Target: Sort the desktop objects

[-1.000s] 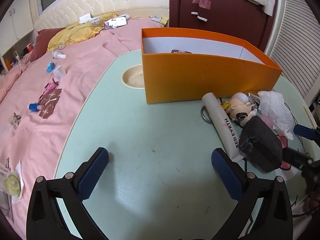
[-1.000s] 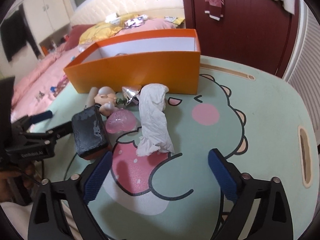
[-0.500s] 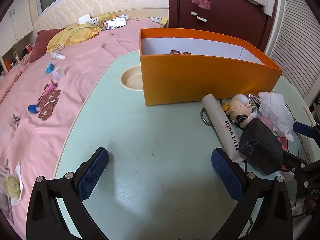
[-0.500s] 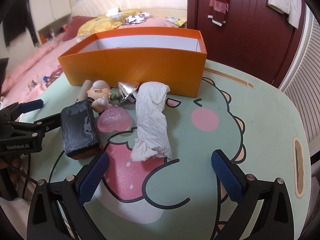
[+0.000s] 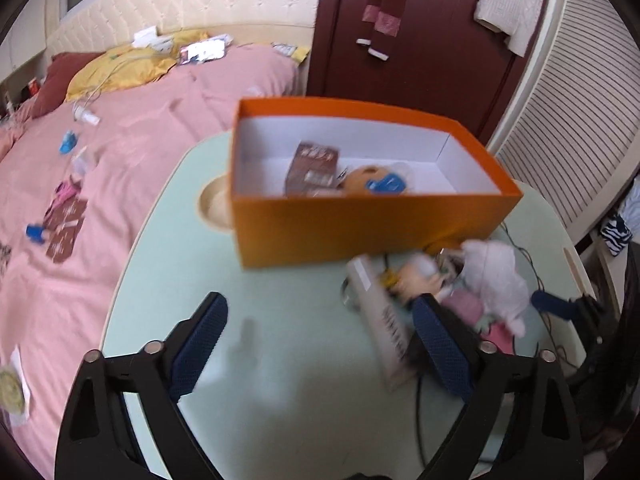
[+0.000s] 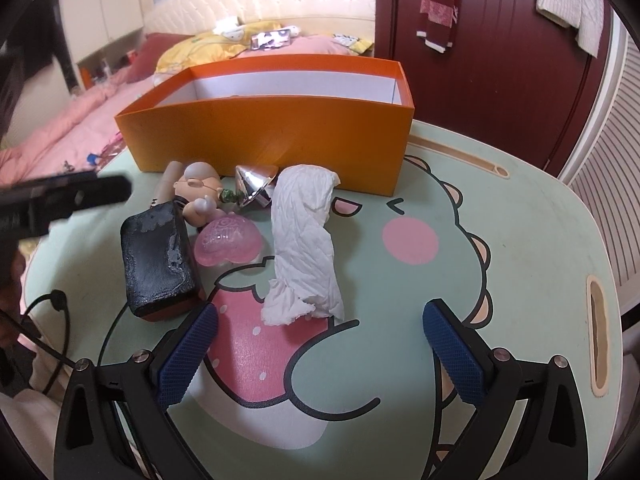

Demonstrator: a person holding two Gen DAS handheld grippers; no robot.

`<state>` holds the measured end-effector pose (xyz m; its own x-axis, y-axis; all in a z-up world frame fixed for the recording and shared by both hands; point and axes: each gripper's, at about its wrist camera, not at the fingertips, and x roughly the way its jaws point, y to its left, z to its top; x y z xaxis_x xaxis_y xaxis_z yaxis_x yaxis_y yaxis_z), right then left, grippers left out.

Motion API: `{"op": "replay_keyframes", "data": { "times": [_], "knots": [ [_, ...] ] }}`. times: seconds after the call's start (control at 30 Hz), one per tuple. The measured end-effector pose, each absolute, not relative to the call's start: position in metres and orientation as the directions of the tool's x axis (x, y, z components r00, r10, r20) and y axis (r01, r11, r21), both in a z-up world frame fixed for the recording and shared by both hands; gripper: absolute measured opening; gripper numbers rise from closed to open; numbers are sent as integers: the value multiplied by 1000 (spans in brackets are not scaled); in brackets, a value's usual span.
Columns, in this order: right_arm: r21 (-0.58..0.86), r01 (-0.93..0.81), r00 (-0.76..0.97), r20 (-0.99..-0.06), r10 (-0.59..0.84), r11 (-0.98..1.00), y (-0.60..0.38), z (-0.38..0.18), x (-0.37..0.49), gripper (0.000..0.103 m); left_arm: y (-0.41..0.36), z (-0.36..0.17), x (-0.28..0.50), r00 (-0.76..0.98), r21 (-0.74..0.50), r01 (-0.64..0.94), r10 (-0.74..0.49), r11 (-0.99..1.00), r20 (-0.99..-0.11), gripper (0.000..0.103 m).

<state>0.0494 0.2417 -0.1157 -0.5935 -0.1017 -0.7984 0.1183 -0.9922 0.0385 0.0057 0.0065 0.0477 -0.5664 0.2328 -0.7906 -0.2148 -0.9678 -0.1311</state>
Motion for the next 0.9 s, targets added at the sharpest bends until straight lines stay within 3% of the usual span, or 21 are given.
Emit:
{"op": "replay_keyframes", "data": {
  "times": [0.17,0.33,0.57,0.77,0.9],
  "knots": [
    [41,120,-593,-798,-105,-992,241,-115,43,103,27,27,-16,-485,-107,-232,211,-967,-849,60],
    [43,120,-593,-798,-106,-992,241,-115,42,103,33,25,-5,-507,-16,-277,160,-961,-847,55],
    [42,120,-593,-798,-105,-992,239,-115,40,103,-5,26,16,-543,-53,-234,175,-971,-821,23],
    [155,120,-608,-770,-196,-981,251,-108,43,101,-23,23,17,-574,-74,-217,188,-973,-797,22],
    [255,131,-630,-725,-279,-958,264,-98,48,80,-19,20,20,-602,-38,-222,168,-974,-781,23]
  ]
}}
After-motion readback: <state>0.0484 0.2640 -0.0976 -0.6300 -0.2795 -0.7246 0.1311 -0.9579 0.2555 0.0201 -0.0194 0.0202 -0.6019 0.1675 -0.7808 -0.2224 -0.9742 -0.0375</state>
